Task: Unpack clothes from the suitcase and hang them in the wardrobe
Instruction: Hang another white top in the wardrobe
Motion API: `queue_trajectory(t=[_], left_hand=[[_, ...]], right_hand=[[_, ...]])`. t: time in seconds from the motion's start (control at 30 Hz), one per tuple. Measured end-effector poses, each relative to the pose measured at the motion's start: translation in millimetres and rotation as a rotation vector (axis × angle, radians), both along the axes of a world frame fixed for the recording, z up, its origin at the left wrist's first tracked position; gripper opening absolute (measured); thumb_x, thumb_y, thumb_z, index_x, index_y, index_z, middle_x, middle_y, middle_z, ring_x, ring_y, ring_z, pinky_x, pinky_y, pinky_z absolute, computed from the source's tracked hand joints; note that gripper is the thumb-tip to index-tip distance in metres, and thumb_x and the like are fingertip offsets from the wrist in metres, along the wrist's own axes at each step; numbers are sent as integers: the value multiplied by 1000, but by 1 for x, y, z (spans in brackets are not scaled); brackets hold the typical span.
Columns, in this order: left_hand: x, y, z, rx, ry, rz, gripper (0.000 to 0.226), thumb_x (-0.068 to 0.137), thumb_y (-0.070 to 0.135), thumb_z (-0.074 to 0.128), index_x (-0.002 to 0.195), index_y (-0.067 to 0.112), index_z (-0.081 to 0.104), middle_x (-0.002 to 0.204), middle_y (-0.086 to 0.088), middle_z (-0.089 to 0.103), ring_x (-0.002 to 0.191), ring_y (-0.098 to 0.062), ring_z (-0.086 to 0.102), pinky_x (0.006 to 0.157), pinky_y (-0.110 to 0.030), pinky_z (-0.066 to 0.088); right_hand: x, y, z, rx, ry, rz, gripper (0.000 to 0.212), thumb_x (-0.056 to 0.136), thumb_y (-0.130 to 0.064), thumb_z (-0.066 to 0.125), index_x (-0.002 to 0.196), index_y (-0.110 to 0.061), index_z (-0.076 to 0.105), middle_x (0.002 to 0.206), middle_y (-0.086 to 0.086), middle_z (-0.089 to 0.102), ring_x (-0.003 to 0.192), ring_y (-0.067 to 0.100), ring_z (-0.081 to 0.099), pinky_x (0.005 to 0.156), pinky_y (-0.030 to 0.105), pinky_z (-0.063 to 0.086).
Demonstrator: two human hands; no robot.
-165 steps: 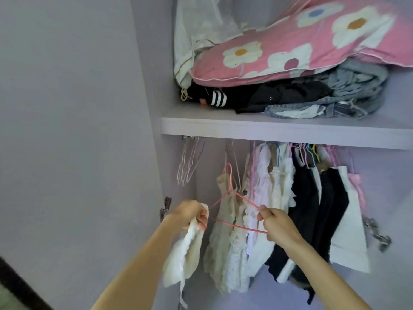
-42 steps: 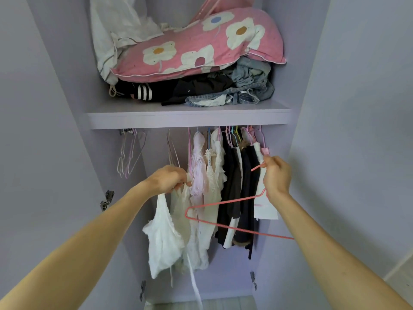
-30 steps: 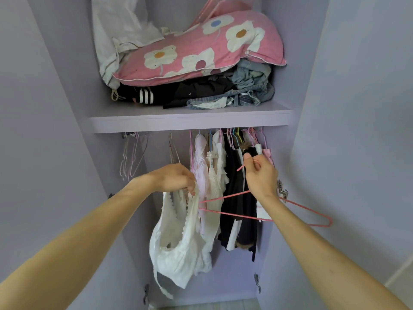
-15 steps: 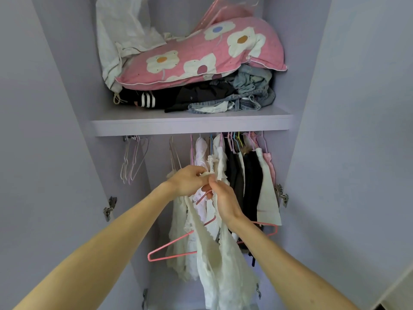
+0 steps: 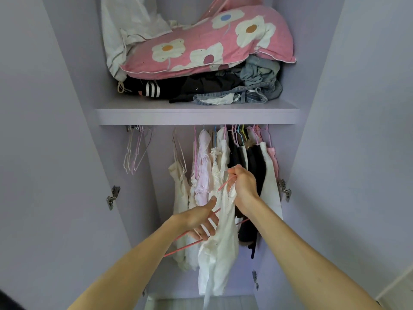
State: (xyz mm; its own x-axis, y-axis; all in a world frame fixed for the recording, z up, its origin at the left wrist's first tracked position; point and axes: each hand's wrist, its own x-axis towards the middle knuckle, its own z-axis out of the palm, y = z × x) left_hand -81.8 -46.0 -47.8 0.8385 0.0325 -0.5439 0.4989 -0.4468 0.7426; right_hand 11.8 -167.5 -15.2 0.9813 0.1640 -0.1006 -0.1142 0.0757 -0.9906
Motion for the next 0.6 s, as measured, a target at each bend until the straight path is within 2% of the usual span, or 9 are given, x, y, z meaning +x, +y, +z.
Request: queue_trajectory(t=[0.1,0.2,0.23,0.3,0.4,0.43,0.5,0.53,0.6], left_hand=[[4,-2,0,111,-165,33,61,101,62,27,82,21,68,76,-1,47,57,-15,39,57,-25,36],[11,-1,-4,340,-328,44,53,101,57,32,70,15,47,75,-2,46,64,-18,41,66,-30,37],[12,1,-5,349,-361,69,52,100,58,33,72,16,44,76,-1,47,67,-19,43,70,-32,38],[14,9,-3,355,-398,117,52,99,62,32,81,16,49,81,-1,52,74,-20,47,76,-34,42],[18,21,3,433,-445,149,56,99,63,31,76,14,46,70,-1,48,65,-18,45,69,-33,41],[18,22,6,449,-460,155,56,99,63,32,72,14,41,66,-1,44,62,-18,41,66,-33,38],[18,22,9,447,-486,163,57,99,61,35,65,15,35,59,1,36,60,-18,37,63,-32,35],[18,22,11,425,-496,173,57,99,60,37,63,15,39,57,2,35,59,-18,37,62,-31,35],[19,27,15,382,-512,187,59,96,63,41,72,14,61,60,0,42,60,-19,42,63,-30,40]], right_hand=[[0,0,4,-20,-44,13,35,105,-19,39,80,-10,63,64,1,54,62,18,52,70,24,44],[2,-9,6,59,11,81,38,104,-17,39,78,-3,64,55,4,50,48,18,46,51,28,41],[3,-14,4,24,16,112,41,104,-18,39,77,-3,66,56,5,54,50,19,49,51,29,44],[4,-25,-3,-200,-22,171,39,101,-26,44,75,-8,68,60,1,62,55,16,53,61,30,49],[4,-38,-16,-540,-98,344,26,90,-32,58,74,-15,69,66,-3,64,63,14,59,77,38,55],[4,-39,-18,-618,-143,384,24,89,-33,60,79,-15,71,70,-3,66,67,13,62,82,36,56],[3,-40,-17,-712,-321,297,15,88,-31,62,90,-20,71,81,-9,68,79,11,64,83,28,52],[2,-40,-14,-702,-416,224,14,87,-30,63,98,-23,69,89,-10,66,87,12,63,83,26,48],[4,-41,-8,-699,-549,210,32,88,-33,65,119,-31,61,112,-10,57,108,16,52,92,27,41]])
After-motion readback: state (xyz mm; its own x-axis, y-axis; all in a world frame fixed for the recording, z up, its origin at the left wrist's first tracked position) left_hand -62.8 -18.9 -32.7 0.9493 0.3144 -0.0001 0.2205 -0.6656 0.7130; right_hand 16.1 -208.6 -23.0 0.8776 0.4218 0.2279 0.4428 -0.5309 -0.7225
